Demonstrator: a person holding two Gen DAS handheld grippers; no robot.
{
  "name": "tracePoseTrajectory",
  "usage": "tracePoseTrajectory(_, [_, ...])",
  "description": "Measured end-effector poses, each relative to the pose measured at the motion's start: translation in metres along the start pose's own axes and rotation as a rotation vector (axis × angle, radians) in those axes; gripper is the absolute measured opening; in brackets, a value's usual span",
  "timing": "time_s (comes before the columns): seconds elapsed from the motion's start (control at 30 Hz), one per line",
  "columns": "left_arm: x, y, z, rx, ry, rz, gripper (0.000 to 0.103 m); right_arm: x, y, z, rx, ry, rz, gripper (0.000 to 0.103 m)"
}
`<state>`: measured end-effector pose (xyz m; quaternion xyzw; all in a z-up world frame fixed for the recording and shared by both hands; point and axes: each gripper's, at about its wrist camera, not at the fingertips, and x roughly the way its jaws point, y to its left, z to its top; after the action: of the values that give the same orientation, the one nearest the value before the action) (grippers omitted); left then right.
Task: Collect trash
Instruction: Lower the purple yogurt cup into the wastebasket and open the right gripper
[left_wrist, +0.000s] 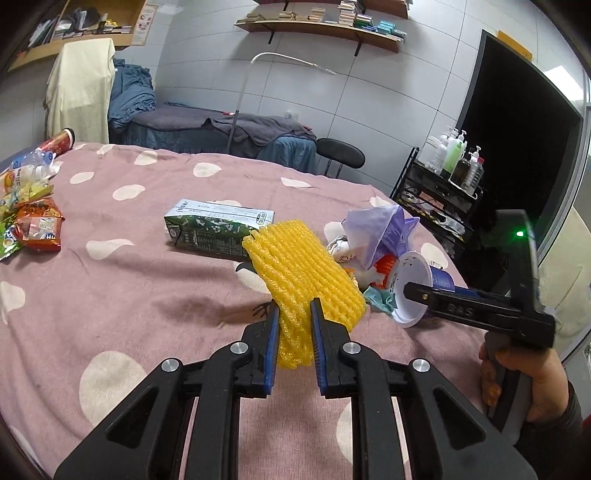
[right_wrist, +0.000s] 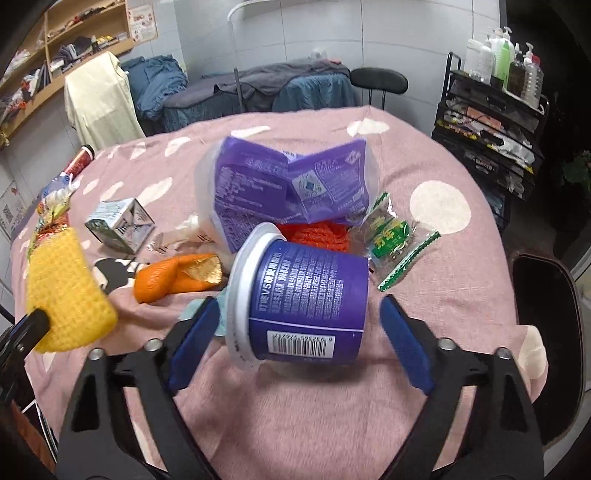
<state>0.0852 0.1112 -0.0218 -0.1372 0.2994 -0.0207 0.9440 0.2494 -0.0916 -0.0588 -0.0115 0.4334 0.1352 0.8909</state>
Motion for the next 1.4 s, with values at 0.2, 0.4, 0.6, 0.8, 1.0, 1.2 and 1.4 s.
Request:
tracePoseTrajectory(0.2, [-0.001, -0.002, -0.007, 0.01, 0.007, -0.01, 0.017, -0.011, -0.014, -0.006, 0.038, -0.04, 0.051, 0.061])
tracePoseTrajectory(0.4, [0.0, -0.01, -0.012, 0.014, 0.015, -0.051, 0.017, -0.04, -0.029, -0.015, 0.049, -0.122, 0.076, 0.061])
tracePoseTrajectory(0.6, [0.001, -0.032, -0.012, 0.057, 0.008, -0.101, 0.017, -0.071, -0.05, -0.029, 0.088, -0.182, 0.083, 0.061])
tracePoseTrajectory(0.8, [0.007, -0.059, -0.012, 0.101, 0.013, -0.157, 0.017, -0.1, -0.076, -0.046, 0.121, -0.25, 0.069, 0.061])
tracePoseTrajectory(1.0, [0.012, -0.087, -0.013, 0.146, 0.024, -0.211, 0.017, -0.119, -0.097, -0.062, 0.148, -0.297, 0.06, 0.061])
tracePoseTrajectory(1.2, [0.013, -0.117, -0.012, 0.205, 0.014, -0.257, 0.017, -0.131, -0.117, -0.075, 0.184, -0.326, 0.031, 0.061])
tracePoseTrajectory(1.4, [0.019, -0.138, -0.012, 0.242, 0.02, -0.298, 0.017, -0.141, -0.144, -0.086, 0.241, -0.345, -0.023, 0.061])
